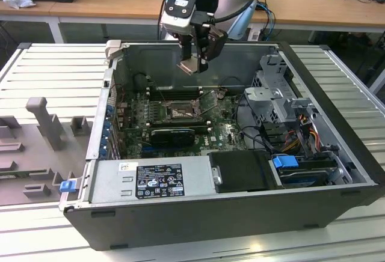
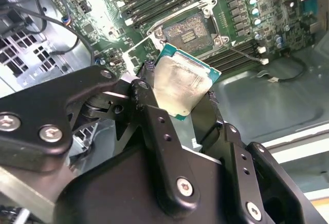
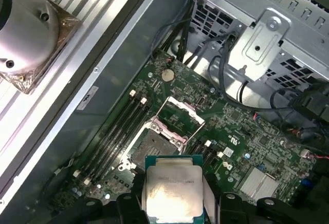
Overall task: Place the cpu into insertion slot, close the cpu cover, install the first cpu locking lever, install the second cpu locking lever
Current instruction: 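Place the cpu into insertion slot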
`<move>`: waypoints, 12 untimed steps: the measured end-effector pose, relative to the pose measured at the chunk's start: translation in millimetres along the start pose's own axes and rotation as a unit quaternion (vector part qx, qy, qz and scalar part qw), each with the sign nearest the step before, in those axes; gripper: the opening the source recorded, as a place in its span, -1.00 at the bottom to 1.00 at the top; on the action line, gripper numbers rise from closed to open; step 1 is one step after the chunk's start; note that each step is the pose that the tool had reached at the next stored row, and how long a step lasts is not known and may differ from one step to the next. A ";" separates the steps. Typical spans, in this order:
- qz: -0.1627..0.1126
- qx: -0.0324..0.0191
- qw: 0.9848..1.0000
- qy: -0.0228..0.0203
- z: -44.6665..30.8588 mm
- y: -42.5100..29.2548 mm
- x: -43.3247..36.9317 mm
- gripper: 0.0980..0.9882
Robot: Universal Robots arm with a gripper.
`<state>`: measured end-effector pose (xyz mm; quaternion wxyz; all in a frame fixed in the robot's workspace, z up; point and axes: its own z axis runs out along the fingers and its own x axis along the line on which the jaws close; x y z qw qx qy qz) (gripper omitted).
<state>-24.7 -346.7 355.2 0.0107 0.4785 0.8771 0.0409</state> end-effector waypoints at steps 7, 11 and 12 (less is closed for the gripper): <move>0.053 -0.001 0.999 -0.004 1.2 -0.1 0.0 -0.03; 0.082 -0.002 0.997 -0.007 1.8 -0.2 0.0 -0.03; 0.092 -0.002 0.996 -0.008 2.0 -0.2 0.0 -0.03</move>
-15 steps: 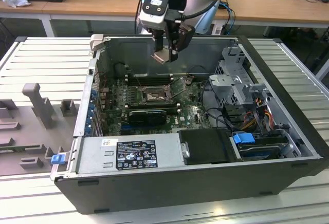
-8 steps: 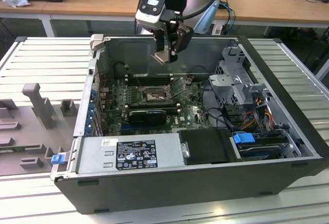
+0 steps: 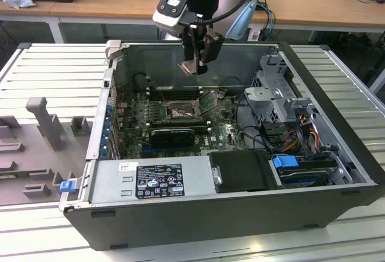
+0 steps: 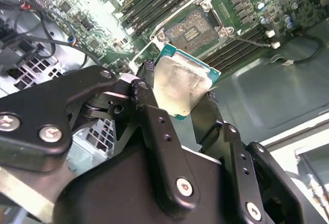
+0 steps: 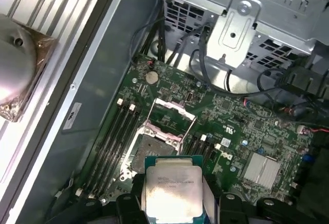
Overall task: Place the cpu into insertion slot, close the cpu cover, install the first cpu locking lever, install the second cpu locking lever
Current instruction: 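Place the cpu into insertion slot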
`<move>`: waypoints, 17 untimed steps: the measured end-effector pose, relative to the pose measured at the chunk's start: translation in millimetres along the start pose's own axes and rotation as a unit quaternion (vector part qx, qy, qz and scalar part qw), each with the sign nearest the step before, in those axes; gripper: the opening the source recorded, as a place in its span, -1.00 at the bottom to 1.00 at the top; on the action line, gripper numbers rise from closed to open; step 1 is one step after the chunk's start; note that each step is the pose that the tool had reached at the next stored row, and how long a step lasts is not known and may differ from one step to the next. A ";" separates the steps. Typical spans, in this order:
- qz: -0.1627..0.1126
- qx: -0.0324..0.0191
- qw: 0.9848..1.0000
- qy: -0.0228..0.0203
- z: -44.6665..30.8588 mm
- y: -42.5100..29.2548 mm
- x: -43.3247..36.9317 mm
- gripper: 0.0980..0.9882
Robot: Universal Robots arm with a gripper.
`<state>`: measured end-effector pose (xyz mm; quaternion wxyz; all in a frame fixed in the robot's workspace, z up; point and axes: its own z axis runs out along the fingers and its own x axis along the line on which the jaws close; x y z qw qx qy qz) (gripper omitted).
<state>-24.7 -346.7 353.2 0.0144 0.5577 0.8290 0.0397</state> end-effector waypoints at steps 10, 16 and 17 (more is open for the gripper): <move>0.069 -0.001 0.998 -0.006 1.7 -0.1 0.0 -0.03; 0.121 -0.002 0.993 -0.010 3.0 -0.2 -0.1 -0.03; 0.130 -0.003 0.991 -0.011 3.2 -0.3 -0.1 -0.03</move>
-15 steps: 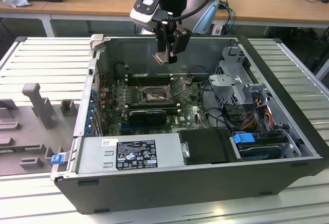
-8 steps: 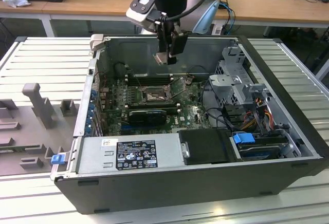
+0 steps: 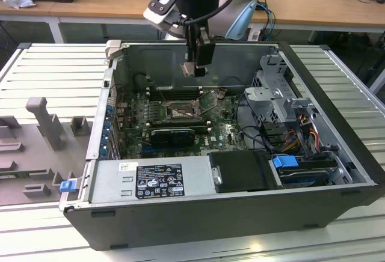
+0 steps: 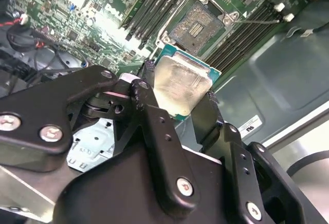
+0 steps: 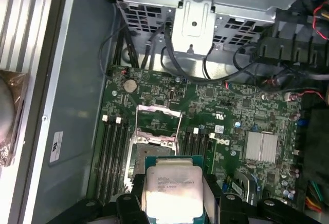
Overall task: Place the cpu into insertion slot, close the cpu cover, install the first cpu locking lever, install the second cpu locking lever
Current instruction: 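Place the cpu into insertion slot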
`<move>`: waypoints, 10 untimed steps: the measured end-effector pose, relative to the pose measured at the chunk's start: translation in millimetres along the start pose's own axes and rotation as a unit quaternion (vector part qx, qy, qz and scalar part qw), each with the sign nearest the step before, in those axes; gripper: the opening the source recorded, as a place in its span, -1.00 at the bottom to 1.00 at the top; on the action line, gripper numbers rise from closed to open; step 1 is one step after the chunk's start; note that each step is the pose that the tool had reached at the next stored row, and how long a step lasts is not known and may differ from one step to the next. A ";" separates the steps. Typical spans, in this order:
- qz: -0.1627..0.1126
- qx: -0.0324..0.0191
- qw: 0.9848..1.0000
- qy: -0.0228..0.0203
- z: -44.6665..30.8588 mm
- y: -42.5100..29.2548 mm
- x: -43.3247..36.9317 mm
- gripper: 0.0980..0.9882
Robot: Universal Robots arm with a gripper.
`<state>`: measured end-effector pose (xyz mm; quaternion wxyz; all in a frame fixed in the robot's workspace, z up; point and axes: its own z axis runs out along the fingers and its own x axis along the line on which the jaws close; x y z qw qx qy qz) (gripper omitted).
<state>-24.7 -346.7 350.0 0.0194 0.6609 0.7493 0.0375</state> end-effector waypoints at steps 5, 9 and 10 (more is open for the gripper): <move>0.040 -0.001 0.999 -0.003 0.5 0.0 0.0 -0.03; 0.061 -0.001 0.998 -0.005 2.8 -0.2 0.0 -0.03; 0.062 -0.001 0.998 -0.005 3.9 -0.3 -0.1 -0.03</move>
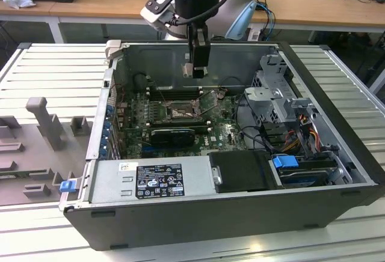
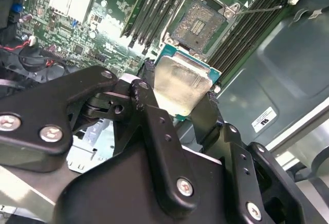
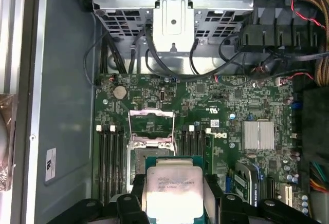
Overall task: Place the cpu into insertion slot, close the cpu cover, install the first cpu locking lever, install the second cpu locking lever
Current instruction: 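Place the cpu into insertion slot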
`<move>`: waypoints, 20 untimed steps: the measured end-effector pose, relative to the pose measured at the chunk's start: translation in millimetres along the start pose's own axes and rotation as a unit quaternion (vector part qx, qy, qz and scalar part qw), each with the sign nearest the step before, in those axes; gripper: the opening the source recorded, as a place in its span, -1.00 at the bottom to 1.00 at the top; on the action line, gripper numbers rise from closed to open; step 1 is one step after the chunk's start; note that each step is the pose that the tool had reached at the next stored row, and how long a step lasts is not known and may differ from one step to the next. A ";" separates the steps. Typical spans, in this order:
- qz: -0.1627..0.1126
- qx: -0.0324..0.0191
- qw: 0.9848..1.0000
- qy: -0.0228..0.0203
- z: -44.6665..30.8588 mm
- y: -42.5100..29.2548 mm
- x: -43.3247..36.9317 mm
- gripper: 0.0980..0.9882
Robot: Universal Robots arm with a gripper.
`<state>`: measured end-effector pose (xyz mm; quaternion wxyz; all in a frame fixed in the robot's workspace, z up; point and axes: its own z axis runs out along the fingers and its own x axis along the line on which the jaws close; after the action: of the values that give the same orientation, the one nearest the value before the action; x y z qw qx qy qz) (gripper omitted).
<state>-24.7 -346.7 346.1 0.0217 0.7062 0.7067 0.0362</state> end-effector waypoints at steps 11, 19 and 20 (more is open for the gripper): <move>0.001 -0.001 1.000 0.000 15.0 -1.2 -0.3 -0.03; 0.001 -0.001 1.000 0.001 22.3 -1.9 -0.5 -0.03; 0.001 -0.001 1.000 0.001 23.4 -2.0 -0.5 -0.03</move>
<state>-24.8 -346.7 322.6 0.0215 0.7066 0.7063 0.0376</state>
